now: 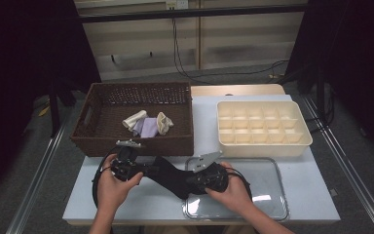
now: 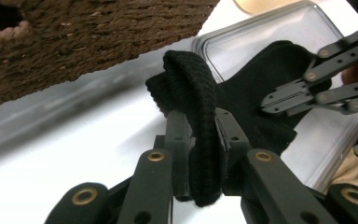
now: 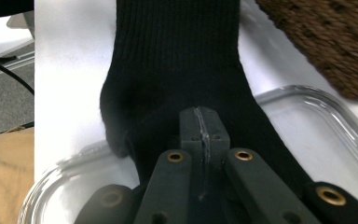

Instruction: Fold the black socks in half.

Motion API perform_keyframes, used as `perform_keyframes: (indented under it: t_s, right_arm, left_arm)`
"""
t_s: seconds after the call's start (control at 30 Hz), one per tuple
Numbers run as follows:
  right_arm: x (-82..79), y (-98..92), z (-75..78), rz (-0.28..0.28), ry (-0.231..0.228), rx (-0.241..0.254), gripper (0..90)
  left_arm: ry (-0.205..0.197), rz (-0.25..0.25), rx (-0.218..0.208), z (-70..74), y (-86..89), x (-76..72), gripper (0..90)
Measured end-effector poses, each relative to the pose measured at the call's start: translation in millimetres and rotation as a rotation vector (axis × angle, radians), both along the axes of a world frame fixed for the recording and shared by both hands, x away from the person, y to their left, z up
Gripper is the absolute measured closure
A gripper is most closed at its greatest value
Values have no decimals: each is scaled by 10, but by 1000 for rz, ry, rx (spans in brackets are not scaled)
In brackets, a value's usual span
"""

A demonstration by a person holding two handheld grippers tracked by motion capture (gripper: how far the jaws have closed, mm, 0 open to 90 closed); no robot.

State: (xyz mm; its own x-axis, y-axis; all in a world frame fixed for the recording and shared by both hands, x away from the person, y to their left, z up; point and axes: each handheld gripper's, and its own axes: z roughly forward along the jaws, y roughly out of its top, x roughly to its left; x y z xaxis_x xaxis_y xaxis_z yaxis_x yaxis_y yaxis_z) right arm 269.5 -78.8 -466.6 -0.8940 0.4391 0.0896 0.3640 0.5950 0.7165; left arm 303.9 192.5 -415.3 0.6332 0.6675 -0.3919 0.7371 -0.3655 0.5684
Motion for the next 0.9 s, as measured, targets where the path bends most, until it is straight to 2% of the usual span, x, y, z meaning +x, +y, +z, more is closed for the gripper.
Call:
perform_keyframes:
  t_s: [0.17,0.3,0.43,0.5,0.6,0.7,0.83,0.9]
  right_arm:
    - [47,138,-39,21,4,7,900]
    - [61,262,-55,22,18,6,900]
    - [93,395,-78,32,12,12,900]
    - [110,496,-91,40,18,19,900]
    - [109,533,-98,55,12,21,900]
    - [96,496,-63,55,16,31,900]
    - [96,265,104,20,5,68,900]
    - [100,145,170,5,-2,68,900]
  left_arm:
    - [9,-8,-2,109,-9,12,780]
    - [16,-23,21,191,-34,24,782]
    - [6,-45,39,276,-76,32,781]
    - [8,-54,44,304,-111,32,781]
    - [17,-72,60,307,-164,26,781]
    - [20,-79,58,283,-203,18,781]
    - [26,-95,50,245,-261,12,780]
    - [26,-97,51,237,-302,7,780]
